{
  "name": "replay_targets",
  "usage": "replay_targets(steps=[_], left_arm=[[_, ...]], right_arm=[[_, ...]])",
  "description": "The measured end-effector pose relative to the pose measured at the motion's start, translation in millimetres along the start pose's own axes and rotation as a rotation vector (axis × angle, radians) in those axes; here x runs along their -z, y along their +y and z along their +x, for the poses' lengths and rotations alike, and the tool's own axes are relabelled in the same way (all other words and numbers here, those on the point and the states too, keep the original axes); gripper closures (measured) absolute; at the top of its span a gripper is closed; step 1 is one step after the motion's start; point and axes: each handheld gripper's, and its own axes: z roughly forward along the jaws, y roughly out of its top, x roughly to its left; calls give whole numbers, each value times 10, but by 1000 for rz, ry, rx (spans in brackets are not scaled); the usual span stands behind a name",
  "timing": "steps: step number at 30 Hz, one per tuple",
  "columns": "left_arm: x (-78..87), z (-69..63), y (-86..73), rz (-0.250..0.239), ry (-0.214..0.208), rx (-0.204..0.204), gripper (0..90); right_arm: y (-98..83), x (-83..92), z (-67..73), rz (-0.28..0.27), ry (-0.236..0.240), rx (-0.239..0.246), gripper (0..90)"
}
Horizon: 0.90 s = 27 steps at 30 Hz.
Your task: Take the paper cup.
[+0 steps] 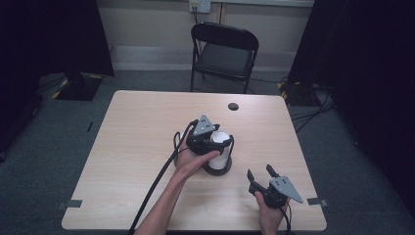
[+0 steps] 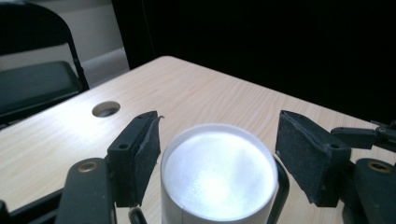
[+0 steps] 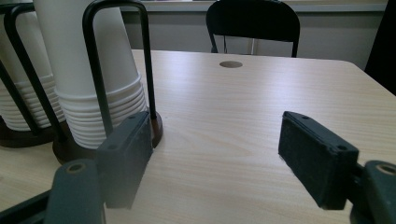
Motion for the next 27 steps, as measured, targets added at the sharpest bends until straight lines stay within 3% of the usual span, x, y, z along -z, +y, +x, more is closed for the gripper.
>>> replay_targets(steps=[2,4,5,9,16,19,27], left_arm=[[-23,11,-23,18,6,10,305],[1,-19,-11,-3,-3,8,316],[17,-55,11,3,12,-14,325],[16,-38,0,9,23,-4,335],[-31,-18,-21,27,11,-5,335],[-66,-35,-37,42,25,-24,334],[-70,-8,-31,33,15,-5,359]], right_arm=[[0,2,0,0,2,-1,255],[-1,3,0,-2,6,-1,255],[-1,5,-1,-2,3,0,255],[-3,9,-4,-8,1,-4,255],[-2,8,0,-3,2,-1,255],[-3,13,-5,-8,0,-6,255],[-4,12,-3,-8,1,-2,256]])
